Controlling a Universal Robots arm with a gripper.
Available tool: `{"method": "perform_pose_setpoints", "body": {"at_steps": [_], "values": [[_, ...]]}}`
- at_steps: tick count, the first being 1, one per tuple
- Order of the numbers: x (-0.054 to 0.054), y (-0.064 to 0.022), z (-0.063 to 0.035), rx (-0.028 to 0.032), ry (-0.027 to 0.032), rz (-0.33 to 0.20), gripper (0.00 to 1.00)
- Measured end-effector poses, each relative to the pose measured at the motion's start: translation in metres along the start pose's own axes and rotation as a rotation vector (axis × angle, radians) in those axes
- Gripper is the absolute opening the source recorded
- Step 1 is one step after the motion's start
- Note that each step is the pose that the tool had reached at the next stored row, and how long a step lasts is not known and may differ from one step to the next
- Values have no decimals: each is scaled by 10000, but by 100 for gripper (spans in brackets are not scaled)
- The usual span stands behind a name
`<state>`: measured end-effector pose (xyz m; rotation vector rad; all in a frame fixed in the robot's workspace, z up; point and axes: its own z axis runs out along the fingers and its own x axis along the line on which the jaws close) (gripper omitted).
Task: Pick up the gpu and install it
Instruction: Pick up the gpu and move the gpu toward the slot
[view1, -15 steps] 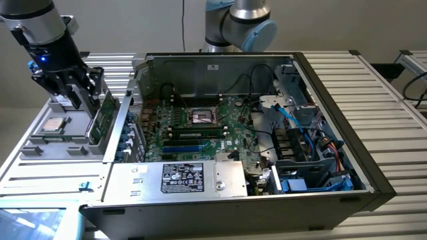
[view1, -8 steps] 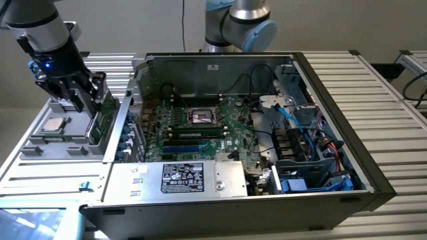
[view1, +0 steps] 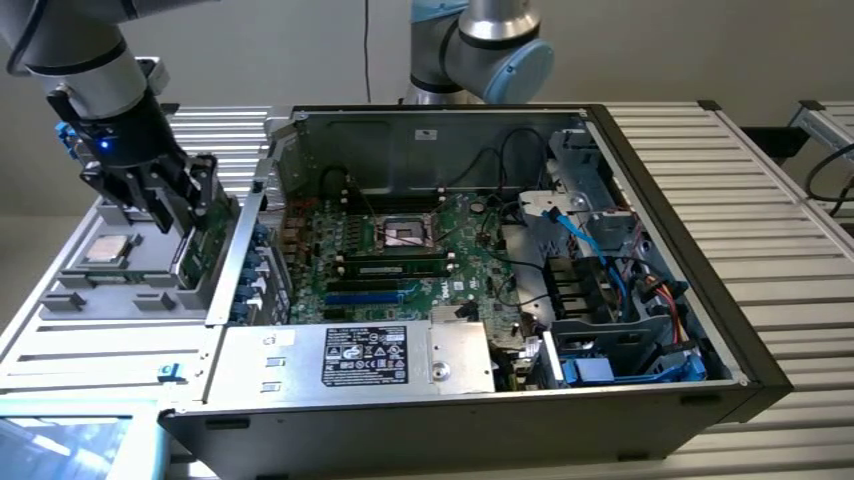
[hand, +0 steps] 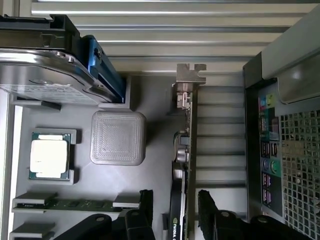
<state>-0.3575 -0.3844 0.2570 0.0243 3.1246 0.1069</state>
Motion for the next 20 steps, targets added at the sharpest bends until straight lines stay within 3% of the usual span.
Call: {"method": "perform_pose_setpoints", "body": {"at_steps": [20], "values": [[-59, -19, 347, 26, -2, -2, 49]]}}
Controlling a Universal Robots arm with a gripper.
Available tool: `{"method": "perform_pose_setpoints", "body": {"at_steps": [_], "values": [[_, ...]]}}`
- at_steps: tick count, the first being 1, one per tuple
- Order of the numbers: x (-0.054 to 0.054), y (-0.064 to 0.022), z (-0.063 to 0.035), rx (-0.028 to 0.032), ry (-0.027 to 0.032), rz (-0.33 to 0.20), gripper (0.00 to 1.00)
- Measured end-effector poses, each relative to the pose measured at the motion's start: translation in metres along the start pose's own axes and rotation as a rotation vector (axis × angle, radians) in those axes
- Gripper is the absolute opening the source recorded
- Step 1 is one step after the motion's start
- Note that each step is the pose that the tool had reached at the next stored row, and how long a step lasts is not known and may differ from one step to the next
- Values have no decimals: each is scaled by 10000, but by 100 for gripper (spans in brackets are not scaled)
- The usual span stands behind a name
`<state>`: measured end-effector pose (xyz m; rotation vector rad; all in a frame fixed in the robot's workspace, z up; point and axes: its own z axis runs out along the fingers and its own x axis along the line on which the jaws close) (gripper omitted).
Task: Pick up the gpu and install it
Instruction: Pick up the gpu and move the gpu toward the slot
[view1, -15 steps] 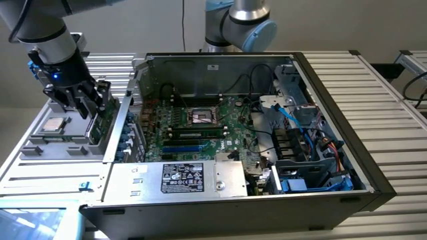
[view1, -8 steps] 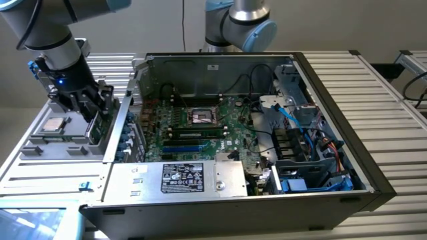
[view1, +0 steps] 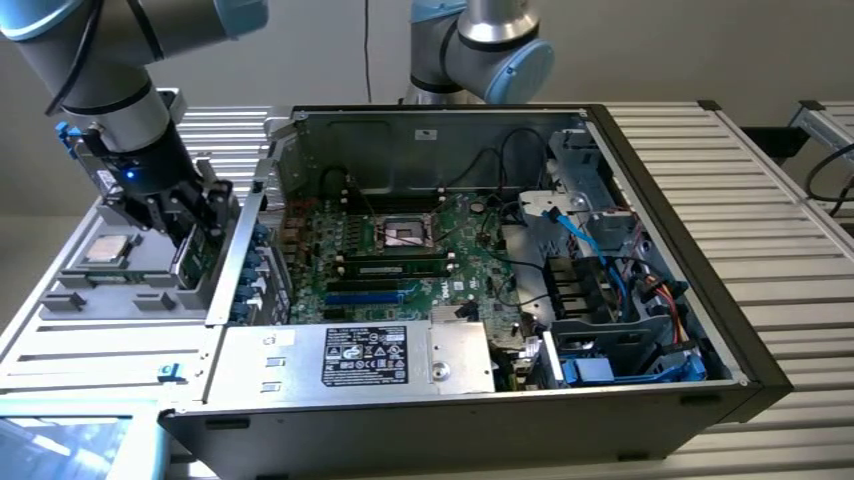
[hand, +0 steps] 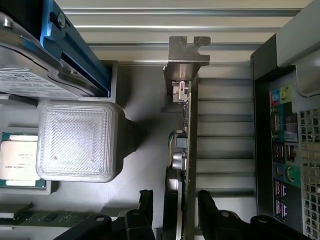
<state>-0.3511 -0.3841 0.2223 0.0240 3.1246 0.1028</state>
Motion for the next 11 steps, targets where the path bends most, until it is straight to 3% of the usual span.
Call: {"method": "perform_pose_setpoints", "body": {"at_steps": [4, 8, 10, 11], "values": [[0, 1, 12, 45, 1, 0, 49], [0, 1, 13, 48, -1, 0, 47], [0, 1, 13, 48, -1, 0, 35], [0, 1, 13, 48, -1, 1, 35]]}}
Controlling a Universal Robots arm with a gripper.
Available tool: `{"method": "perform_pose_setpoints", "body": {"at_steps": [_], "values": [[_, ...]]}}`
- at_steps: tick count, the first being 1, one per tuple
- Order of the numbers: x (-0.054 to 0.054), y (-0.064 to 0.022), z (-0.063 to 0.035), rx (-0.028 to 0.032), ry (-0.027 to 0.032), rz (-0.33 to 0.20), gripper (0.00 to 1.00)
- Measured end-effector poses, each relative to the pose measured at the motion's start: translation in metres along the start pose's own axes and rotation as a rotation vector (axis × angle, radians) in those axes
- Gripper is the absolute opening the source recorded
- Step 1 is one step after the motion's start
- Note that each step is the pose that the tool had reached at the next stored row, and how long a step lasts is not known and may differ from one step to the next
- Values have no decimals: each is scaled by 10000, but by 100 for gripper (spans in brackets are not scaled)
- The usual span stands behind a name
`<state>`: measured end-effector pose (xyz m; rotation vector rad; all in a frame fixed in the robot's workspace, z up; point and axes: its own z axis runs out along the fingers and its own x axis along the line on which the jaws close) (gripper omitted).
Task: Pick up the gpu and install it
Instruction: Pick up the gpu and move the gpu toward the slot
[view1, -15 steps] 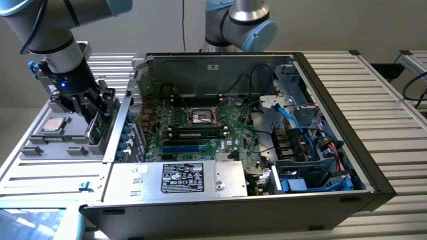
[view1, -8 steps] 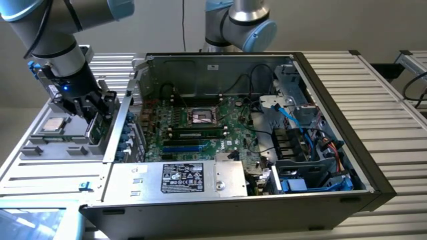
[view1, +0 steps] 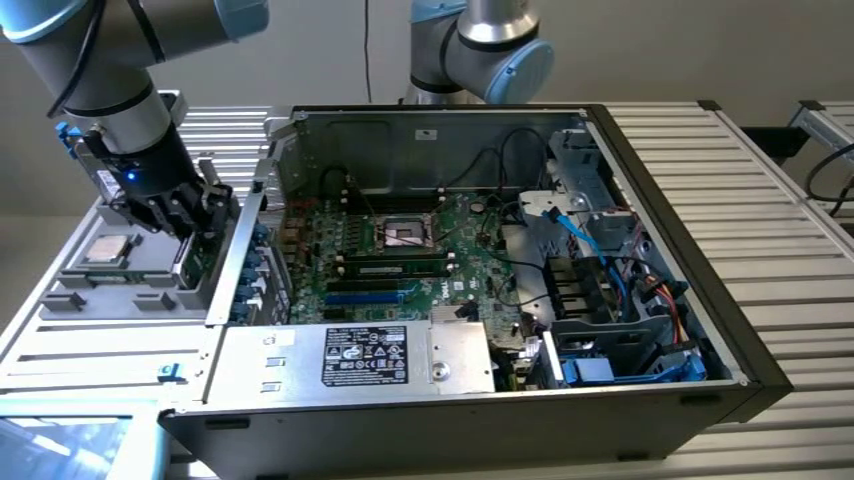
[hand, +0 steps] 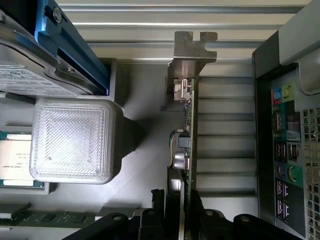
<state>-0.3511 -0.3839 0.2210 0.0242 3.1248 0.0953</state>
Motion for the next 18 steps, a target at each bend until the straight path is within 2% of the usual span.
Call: {"method": "perform_pose_setpoints", "body": {"at_steps": [1, 10, 12, 15, 18], "values": [[0, 0, 0, 0, 0, 0, 29], [-3, -1, -22, -1, -1, 1, 29], [-5, -2, -23, 0, 16, 1, 29], [-22, -6, -28, 1, 74, 4, 29], [-25, -6, -28, 1, 93, 6, 29]]}}
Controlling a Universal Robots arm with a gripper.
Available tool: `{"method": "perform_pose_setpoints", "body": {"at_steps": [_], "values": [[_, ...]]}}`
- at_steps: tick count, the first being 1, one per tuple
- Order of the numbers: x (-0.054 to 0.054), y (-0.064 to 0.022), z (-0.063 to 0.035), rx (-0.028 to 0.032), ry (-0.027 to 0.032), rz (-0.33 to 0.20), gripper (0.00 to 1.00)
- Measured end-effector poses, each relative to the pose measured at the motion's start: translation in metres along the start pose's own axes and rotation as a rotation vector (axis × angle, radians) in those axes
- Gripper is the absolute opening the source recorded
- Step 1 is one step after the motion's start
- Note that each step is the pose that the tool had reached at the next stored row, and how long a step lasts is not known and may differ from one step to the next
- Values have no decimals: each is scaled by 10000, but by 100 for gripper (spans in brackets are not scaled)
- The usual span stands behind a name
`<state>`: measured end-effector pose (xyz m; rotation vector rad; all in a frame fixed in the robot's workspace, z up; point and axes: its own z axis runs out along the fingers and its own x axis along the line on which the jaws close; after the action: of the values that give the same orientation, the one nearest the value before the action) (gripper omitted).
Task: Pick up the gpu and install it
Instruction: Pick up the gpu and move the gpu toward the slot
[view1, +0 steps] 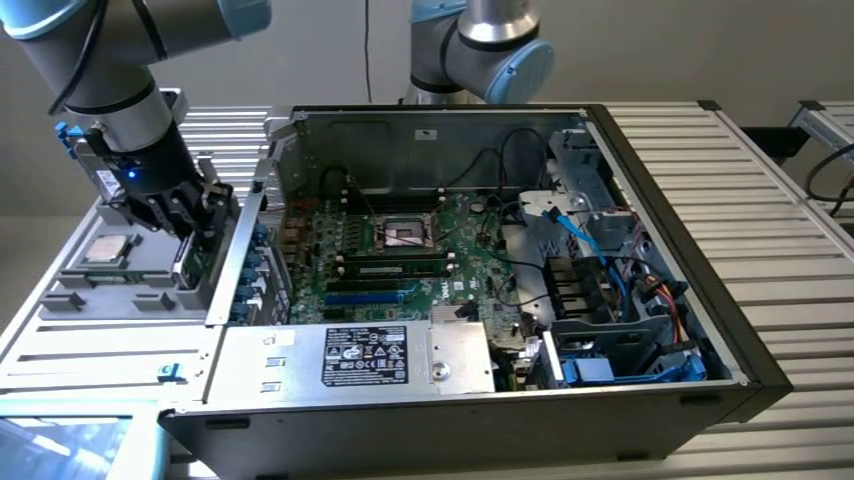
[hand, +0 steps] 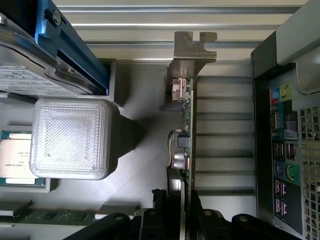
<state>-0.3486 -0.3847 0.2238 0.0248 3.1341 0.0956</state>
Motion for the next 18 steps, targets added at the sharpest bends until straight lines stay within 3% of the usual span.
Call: {"method": "perform_pose_setpoints", "body": {"at_steps": [2, 18], "values": [[-2, 2, -42, 1, 2, -1, 29], [-5, 45, -766, 0, -4, 90, 29]]}}
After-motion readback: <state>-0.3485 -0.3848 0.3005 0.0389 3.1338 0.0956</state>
